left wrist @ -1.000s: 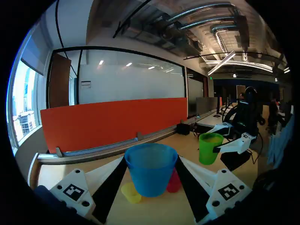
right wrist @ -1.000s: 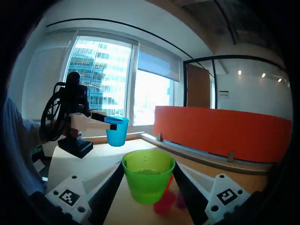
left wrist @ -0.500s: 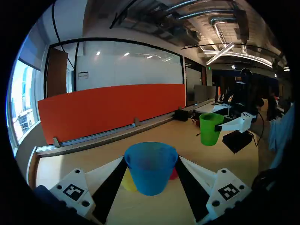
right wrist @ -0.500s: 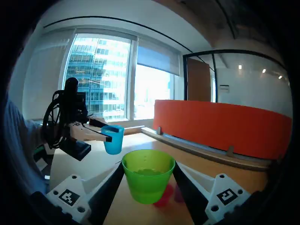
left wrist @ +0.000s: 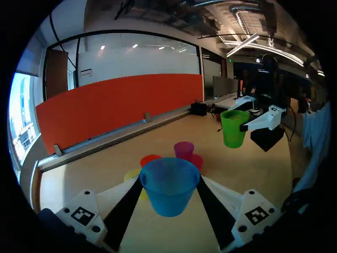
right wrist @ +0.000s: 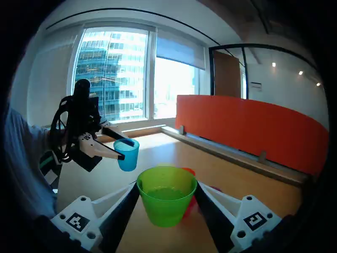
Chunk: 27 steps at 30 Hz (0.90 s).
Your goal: Pour water
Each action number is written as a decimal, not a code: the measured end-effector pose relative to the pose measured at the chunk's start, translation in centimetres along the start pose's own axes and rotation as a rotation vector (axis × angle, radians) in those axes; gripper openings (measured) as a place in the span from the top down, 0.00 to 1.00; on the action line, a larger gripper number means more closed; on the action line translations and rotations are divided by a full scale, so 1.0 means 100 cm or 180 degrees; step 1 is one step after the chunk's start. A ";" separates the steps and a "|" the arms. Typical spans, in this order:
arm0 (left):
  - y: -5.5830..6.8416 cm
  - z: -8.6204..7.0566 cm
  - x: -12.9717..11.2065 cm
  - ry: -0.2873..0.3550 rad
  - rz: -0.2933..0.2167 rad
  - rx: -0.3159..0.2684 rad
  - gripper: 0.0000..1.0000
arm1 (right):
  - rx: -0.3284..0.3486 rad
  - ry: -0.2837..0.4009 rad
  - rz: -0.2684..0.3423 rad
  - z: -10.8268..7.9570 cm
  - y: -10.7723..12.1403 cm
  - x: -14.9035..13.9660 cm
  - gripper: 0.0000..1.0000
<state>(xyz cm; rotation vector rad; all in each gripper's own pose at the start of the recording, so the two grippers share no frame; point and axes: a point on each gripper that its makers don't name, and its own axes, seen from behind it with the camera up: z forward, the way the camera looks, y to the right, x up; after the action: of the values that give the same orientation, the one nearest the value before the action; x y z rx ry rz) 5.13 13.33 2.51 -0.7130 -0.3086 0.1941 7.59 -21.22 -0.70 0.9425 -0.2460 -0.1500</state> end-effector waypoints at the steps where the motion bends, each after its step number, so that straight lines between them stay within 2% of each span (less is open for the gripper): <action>1: 0.001 0.001 -0.004 -0.0033 0.0013 -0.0008 0.12 | 0.0007 -0.0024 0.0002 0.000 0.000 -0.002 0.09; 6: 0.006 0.006 -0.020 -0.0170 0.0055 -0.0059 0.12 | 0.0044 -0.0137 0.0008 0.002 0.000 -0.013 0.09; 17: 0.018 0.014 -0.054 -0.0461 0.0140 -0.0170 0.12 | 0.0109 -0.0438 -0.0102 0.009 -0.002 -0.043 0.09; 27: 0.023 0.022 -0.085 -0.0730 0.0222 -0.0264 0.12 | 0.0167 -0.0656 -0.0127 0.018 -0.003 -0.067 0.09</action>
<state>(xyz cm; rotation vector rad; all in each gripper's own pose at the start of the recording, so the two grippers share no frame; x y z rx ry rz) -3.75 14.08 0.76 -0.7856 -0.5133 0.3320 0.65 -21.22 -0.95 0.9852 -0.4232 -0.2793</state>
